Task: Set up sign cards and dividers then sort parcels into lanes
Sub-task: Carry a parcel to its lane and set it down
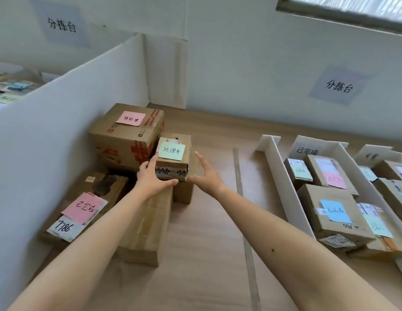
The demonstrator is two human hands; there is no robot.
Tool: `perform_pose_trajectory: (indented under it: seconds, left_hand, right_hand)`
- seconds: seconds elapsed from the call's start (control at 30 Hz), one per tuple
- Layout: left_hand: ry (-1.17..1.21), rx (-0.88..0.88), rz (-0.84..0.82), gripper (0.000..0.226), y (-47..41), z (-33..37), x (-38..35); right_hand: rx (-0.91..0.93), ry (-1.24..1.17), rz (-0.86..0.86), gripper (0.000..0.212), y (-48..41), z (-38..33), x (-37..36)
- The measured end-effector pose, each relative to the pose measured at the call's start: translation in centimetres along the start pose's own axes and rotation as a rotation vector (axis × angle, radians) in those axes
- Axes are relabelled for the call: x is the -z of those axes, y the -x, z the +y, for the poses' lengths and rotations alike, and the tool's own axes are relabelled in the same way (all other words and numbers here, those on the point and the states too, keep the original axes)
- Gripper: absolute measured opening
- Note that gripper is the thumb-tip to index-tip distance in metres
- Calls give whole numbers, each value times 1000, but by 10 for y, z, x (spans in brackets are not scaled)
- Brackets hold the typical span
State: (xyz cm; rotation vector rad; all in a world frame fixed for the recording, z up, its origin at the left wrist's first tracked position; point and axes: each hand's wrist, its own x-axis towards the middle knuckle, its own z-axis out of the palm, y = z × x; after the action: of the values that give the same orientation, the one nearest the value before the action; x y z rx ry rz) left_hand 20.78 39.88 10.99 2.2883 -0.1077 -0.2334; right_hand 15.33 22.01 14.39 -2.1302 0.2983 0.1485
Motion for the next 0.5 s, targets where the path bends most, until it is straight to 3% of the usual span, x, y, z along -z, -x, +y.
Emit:
perform_pose_trajectory:
  seconds: [0.5]
  left_hand:
    - [159, -121, -70, 85, -33, -11, -3]
  right_hand:
    - [-56, -214, -95, 80, -45, -4, -38]
